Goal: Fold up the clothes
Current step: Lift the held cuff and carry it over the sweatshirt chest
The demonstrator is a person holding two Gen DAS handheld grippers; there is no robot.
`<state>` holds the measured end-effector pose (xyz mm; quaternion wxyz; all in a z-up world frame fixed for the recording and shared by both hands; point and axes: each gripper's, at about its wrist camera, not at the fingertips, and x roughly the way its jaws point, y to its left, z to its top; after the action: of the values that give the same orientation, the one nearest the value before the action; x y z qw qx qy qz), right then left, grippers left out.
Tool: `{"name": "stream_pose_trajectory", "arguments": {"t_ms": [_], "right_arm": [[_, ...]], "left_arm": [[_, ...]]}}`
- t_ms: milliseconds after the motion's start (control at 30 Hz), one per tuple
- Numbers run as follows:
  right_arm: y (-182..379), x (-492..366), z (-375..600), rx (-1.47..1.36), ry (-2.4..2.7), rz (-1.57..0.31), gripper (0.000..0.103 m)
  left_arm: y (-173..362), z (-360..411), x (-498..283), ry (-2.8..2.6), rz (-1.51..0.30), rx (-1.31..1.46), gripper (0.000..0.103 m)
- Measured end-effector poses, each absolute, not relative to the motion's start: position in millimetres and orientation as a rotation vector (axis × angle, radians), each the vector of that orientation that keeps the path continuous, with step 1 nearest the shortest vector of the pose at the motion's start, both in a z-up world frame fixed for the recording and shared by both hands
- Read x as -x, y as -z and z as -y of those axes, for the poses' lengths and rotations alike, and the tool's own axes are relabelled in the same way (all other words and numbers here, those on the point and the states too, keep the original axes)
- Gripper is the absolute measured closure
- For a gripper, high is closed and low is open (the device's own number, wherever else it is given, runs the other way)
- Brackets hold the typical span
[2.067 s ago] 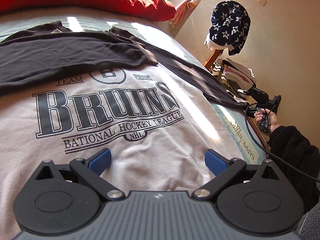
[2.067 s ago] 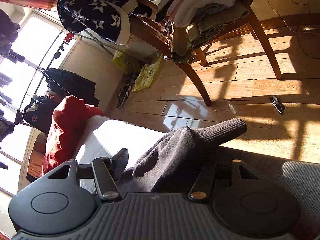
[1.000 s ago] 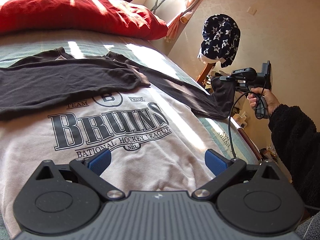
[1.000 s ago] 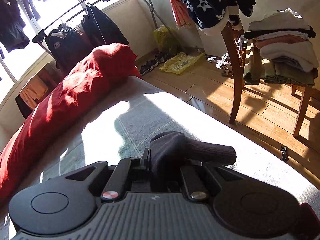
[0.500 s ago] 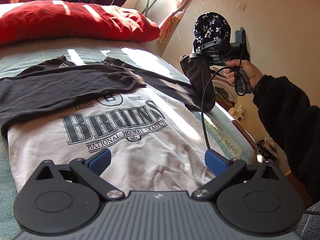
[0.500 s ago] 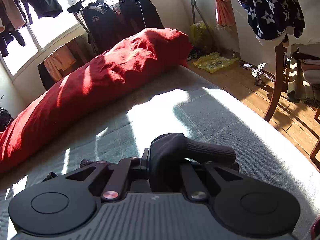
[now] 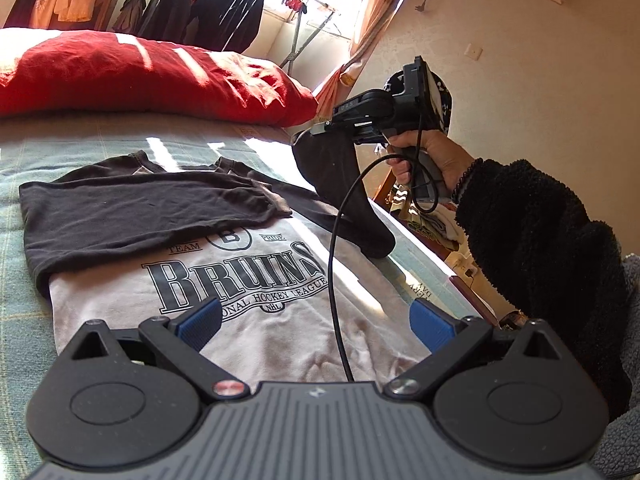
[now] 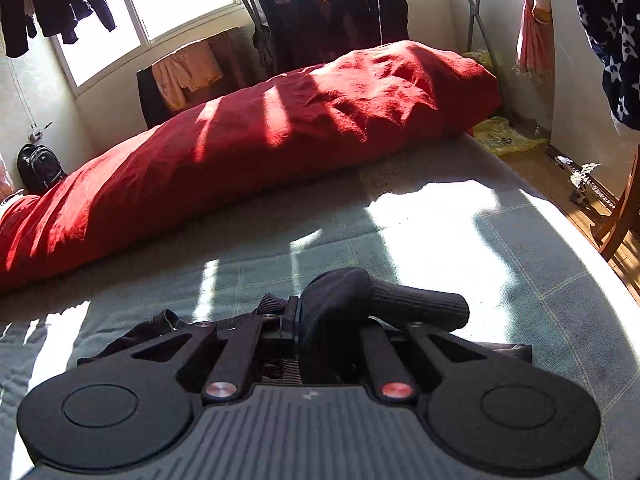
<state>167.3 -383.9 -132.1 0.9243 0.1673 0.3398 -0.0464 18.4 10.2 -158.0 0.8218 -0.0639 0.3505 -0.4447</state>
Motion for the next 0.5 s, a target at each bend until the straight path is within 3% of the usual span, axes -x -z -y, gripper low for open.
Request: {"name": "stream_pose_trajectory", "arguments": {"t_ms": [500], "right_arm": [[142,-212,275,-0.161,-0.08,-0.773,0.093]], "left_arm": [[158,-14,-14,0.986,-0.765,0.098,0.004]]}}
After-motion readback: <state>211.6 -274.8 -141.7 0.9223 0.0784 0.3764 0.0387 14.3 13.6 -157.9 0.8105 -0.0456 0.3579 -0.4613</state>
